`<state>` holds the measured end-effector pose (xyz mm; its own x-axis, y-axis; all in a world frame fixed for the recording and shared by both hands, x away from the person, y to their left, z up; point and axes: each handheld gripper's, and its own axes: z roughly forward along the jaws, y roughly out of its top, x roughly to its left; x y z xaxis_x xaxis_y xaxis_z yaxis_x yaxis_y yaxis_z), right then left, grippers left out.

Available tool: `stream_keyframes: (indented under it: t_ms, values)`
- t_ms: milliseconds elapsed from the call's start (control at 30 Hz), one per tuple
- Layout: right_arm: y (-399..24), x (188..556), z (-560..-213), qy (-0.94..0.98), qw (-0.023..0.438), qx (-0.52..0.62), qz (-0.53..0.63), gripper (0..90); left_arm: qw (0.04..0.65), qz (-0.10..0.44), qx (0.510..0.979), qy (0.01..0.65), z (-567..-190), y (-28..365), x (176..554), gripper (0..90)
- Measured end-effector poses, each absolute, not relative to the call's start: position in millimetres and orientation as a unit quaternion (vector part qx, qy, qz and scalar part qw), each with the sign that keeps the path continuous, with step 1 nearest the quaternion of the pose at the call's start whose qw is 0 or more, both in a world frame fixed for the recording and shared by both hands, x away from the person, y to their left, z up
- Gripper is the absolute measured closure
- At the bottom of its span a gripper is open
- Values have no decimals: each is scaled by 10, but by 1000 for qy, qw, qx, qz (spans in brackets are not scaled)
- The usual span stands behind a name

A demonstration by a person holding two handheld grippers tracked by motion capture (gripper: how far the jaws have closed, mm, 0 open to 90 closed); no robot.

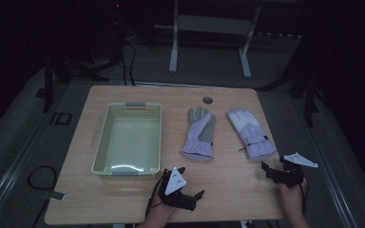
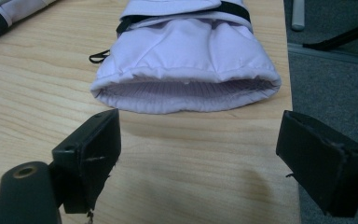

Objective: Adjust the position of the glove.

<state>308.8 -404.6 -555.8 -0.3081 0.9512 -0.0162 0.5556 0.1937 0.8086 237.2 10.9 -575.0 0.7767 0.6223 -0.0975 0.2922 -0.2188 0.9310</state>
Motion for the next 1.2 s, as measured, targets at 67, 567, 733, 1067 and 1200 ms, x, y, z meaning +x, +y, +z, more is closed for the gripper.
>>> stream_keyframes:
  t_ms: [67,567,733,1067,1200]
  values:
    - [-4043,3087,-5559,724,268,522,362,138,550,150,766,298,-5750,110,2372,0]
    - [-3961,3090,-5438,743,233,511,364,133,551,147,768,291,-5749,104,2365,0]
    - [-3902,3138,-5253,745,240,498,374,127,551,146,768,292,-5749,106,2367,0]
    - [-3703,3291,-4942,734,256,482,404,112,552,143,767,294,-5750,108,2371,0]
    - [-3593,3349,-4882,739,264,467,408,111,552,142,767,294,-5750,109,2372,0]
